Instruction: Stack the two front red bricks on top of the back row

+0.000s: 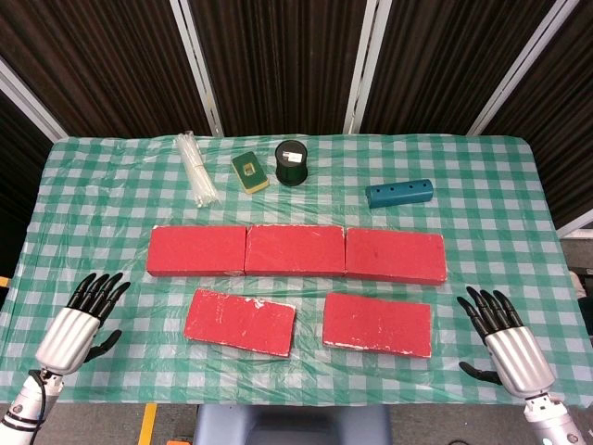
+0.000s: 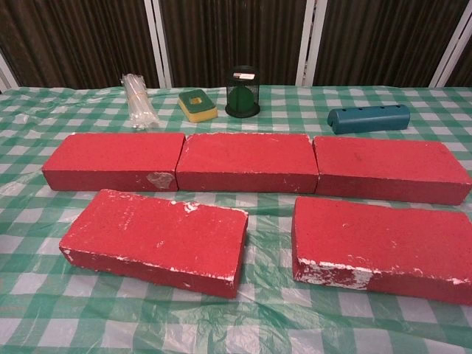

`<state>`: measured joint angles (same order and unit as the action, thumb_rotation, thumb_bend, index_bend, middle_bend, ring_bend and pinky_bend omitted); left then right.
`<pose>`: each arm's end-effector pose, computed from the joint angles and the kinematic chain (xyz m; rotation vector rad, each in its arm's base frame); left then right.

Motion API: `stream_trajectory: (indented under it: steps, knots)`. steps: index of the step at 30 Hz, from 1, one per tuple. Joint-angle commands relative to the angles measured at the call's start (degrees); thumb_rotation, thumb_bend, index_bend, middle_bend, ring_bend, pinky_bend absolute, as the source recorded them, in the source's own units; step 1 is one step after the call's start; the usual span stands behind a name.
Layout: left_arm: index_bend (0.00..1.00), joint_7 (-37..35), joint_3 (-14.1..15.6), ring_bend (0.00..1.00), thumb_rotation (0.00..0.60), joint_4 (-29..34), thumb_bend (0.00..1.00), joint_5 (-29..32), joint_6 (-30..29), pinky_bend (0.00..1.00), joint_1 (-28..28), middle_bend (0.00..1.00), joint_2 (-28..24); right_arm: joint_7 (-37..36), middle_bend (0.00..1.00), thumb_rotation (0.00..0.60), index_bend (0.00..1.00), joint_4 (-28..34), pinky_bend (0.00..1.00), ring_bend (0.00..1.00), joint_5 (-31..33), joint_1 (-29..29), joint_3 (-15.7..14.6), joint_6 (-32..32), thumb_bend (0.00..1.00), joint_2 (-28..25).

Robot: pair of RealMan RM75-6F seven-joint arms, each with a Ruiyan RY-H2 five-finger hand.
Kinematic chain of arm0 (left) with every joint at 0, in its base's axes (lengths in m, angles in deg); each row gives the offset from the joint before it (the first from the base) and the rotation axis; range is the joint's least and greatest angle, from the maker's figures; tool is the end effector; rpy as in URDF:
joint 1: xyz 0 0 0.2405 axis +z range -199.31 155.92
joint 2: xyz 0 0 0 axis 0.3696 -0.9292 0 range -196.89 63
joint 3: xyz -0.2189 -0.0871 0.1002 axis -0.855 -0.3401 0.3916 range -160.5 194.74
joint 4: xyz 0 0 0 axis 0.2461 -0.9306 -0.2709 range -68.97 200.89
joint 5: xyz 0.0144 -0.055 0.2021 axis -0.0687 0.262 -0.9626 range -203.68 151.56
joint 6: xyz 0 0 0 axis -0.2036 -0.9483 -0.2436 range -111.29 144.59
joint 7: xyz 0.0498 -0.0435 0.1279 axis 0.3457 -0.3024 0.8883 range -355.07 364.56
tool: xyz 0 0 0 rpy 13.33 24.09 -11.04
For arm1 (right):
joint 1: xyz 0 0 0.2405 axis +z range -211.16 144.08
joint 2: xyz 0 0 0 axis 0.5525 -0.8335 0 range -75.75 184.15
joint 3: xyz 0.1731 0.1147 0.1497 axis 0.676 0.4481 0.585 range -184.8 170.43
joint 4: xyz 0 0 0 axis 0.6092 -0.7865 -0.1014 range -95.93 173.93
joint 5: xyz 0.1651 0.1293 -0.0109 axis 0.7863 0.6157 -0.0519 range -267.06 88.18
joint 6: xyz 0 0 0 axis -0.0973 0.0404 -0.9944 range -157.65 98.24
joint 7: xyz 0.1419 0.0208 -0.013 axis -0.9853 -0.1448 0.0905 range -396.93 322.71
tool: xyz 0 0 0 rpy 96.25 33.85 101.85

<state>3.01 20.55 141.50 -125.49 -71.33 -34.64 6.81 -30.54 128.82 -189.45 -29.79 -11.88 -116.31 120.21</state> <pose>-0.3001 0.2012 0.1074 -1.7314 -0.6734 -1.0138 -0.2963 -0.1429 0.1251 1.6802 -0.7886 0.8668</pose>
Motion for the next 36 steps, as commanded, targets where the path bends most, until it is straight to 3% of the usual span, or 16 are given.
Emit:
stream_trajectory:
  steps: [1, 7, 12, 17, 23, 36]
  knots:
    - [0.00, -1.11, 0.34, 0.00, 0.600, 0.33, 0.31, -0.37, 0.00, 0.03, -0.01, 0.00, -0.35, 0.10, 0.00, 0.600, 0.00, 0.05, 0.00, 0.00, -0.09, 0.00, 0.02, 0.01, 0.05, 0.07]
    - [0.00, -10.28, 4.13, 0.00, 0.600, 2.40, 0.31, -6.30, 1.54, 0.04, -2.46, 0.00, -1.67, -0.70, 0.00, 0.600, 0.00, 0.24, 0.00, 0.00, -0.68, -0.26, -0.25, -0.61, 0.05, -0.46]
    - [0.00, -19.17, 7.70, 0.00, 0.600, 6.91, 0.31, -14.16, 8.26, 0.03, -10.24, 0.00, -3.35, -1.25, 0.00, 0.600, 0.00, 0.37, 0.00, 0.00, -1.35, 0.01, -0.86, 0.21, 0.05, -0.75]
    - [0.00, -26.56, 6.73, 0.00, 0.600, 9.19, 0.29, -15.88, 12.68, 0.00, -16.86, 0.00, -1.39, -2.07, 0.00, 0.600, 0.00, 0.47, 0.00, 0.00, -3.74, 0.12, -2.38, 0.38, 0.05, -1.21]
    - [0.00, -33.79, 5.35, 0.00, 0.600, 6.45, 0.26, -14.59, 16.56, 0.00, -22.35, 0.00, 2.36, -3.07, 0.00, 0.600, 0.00, 0.20, 0.00, 0.00, -4.45, -0.03, -2.88, 0.03, 0.05, -1.64]
    - [0.00, -35.47, 4.80, 0.00, 0.600, -1.01, 0.24, -10.15, 22.74, 0.00, -27.33, 0.00, 7.64, -4.21, 0.00, 0.600, 0.00, 0.04, 0.00, 0.00, -4.77, 0.33, -3.05, 0.57, 0.05, -1.55]
